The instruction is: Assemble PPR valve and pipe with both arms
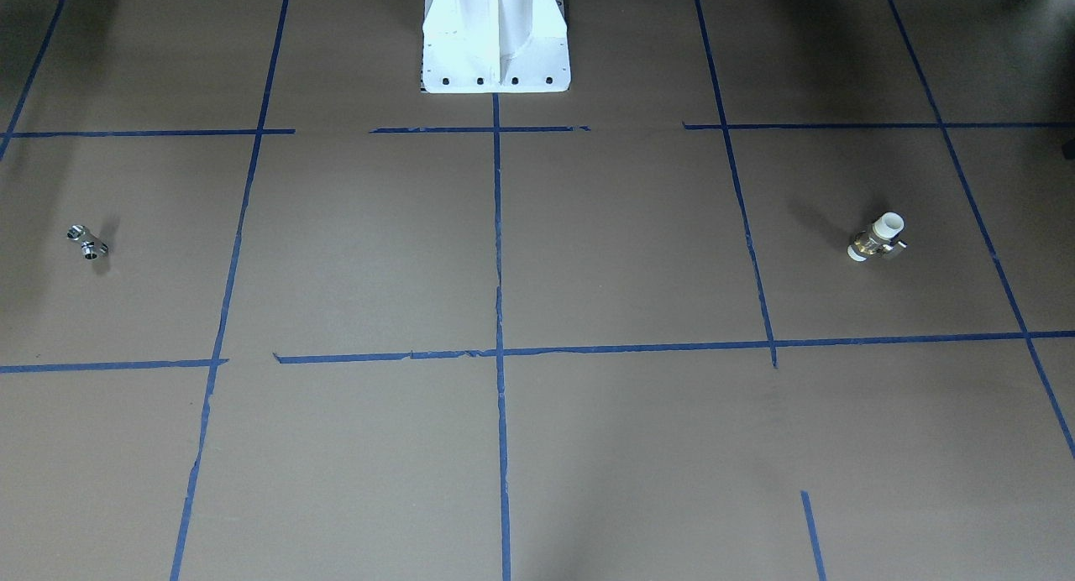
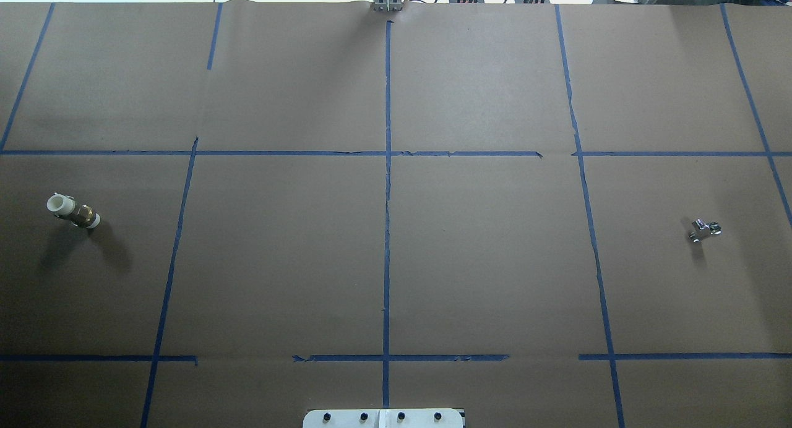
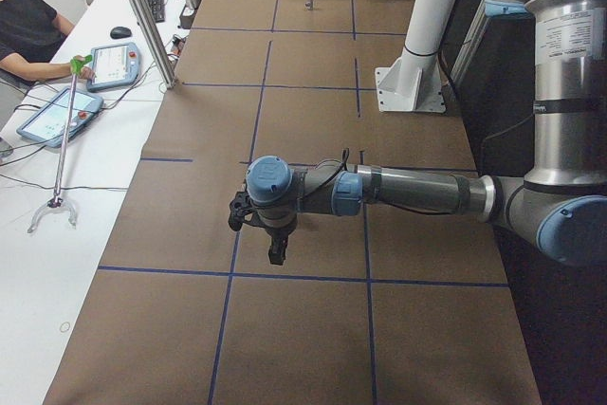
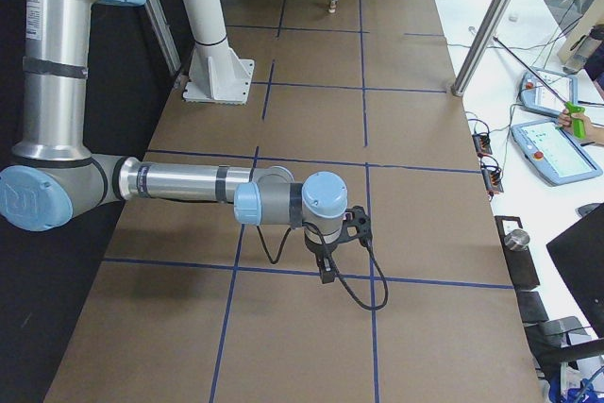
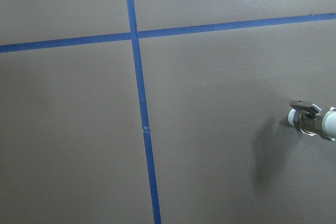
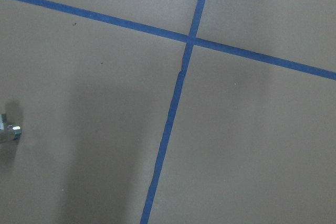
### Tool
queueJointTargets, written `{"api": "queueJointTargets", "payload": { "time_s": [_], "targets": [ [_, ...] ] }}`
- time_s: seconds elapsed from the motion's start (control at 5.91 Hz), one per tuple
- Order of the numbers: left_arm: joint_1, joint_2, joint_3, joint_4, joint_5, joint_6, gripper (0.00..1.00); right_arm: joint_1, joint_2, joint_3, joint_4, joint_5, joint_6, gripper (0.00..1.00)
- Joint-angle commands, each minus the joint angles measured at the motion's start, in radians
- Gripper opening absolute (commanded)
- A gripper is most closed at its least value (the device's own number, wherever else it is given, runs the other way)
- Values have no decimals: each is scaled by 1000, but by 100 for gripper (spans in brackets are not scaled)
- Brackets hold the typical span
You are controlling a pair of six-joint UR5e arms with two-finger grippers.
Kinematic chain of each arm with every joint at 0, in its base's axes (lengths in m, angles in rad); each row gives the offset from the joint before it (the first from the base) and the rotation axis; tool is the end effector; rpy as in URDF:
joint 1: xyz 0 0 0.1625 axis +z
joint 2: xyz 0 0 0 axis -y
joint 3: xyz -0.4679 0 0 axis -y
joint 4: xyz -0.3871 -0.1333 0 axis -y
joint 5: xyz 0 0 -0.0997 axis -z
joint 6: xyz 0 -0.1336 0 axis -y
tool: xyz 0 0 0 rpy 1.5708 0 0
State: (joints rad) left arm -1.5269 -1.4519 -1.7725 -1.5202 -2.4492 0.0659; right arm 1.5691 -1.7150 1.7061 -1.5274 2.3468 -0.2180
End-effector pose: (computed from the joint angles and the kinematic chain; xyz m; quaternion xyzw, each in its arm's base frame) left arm -0.0114 -0.4336 0.6771 0.0193 0.4250 0.0565 0.9032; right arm 0.0390 -0.4228 0.7208 0.0567 -0.3743 -0.1079 0.9192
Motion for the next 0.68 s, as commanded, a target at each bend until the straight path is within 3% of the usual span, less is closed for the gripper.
{"api": "queueJointTargets", "payload": {
  "time_s": [0.0, 0.51],
  "targets": [
    [-4, 43, -45, -3, 2, 0, 100, -1, -12, -2, 1, 11, 0, 100],
    [-3, 59, -51, -6, -1, -6, 100, -1, -21, -8, 6, 19, 2, 100]
  ]
}}
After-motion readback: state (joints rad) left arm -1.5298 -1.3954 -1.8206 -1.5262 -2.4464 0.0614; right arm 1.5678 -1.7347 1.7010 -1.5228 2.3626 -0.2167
